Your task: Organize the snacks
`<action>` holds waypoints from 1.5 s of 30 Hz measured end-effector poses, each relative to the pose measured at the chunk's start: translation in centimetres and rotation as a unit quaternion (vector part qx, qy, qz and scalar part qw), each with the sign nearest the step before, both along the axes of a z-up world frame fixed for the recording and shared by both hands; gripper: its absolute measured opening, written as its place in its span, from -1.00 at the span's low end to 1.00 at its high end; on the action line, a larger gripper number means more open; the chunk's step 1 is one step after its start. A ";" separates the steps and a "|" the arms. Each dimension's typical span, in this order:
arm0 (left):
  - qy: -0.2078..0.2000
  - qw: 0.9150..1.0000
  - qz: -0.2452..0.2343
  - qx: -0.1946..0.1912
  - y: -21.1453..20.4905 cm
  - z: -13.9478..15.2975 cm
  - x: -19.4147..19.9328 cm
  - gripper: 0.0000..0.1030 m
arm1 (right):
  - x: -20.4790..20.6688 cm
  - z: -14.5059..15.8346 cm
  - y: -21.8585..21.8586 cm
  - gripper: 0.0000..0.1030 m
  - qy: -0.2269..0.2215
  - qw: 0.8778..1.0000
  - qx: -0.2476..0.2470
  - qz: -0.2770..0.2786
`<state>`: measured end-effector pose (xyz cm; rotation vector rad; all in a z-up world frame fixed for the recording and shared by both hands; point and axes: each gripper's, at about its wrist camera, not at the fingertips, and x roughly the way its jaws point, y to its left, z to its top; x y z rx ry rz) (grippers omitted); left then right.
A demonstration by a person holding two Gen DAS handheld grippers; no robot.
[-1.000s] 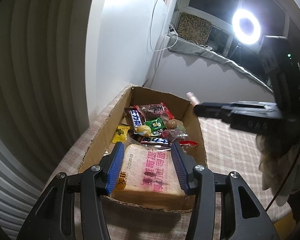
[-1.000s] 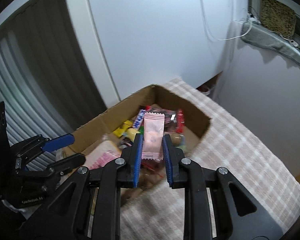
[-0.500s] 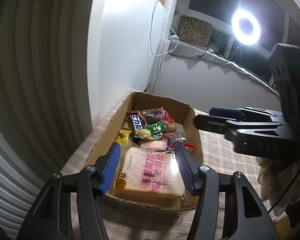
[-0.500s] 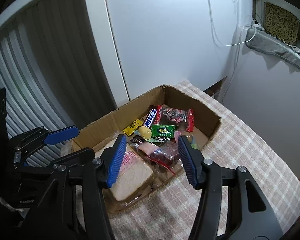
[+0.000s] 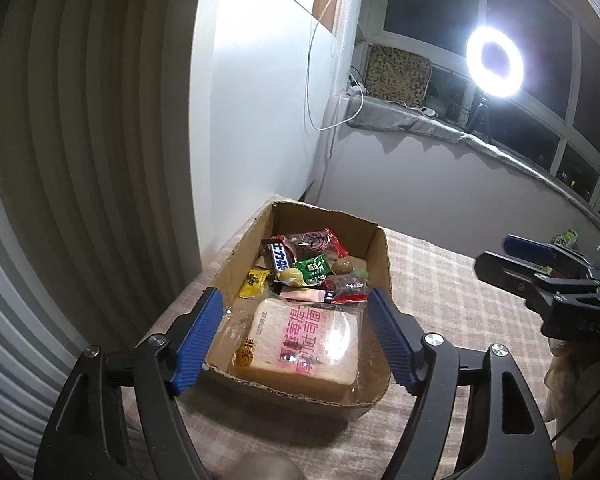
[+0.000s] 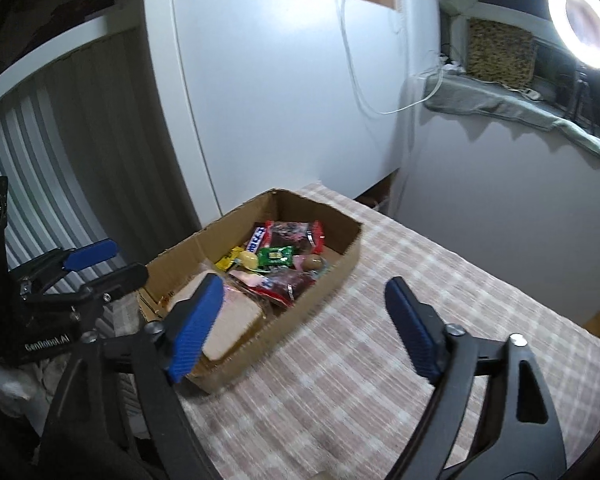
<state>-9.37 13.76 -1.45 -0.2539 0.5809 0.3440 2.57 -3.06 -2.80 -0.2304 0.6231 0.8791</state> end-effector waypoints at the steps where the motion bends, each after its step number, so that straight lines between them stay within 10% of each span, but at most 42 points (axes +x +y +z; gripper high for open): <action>1: -0.001 1.000 0.001 0.001 -0.1 0.1 -0.1 0.49 | -0.1 0.1 -0.4 0.79 -0.004 1.000 0.002 -0.006; 45: 0.010 1.000 -0.013 0.007 -2.1 -0.1 0.2 0.51 | -0.7 -0.7 -3.7 1.00 -0.048 0.997 -0.013 -0.064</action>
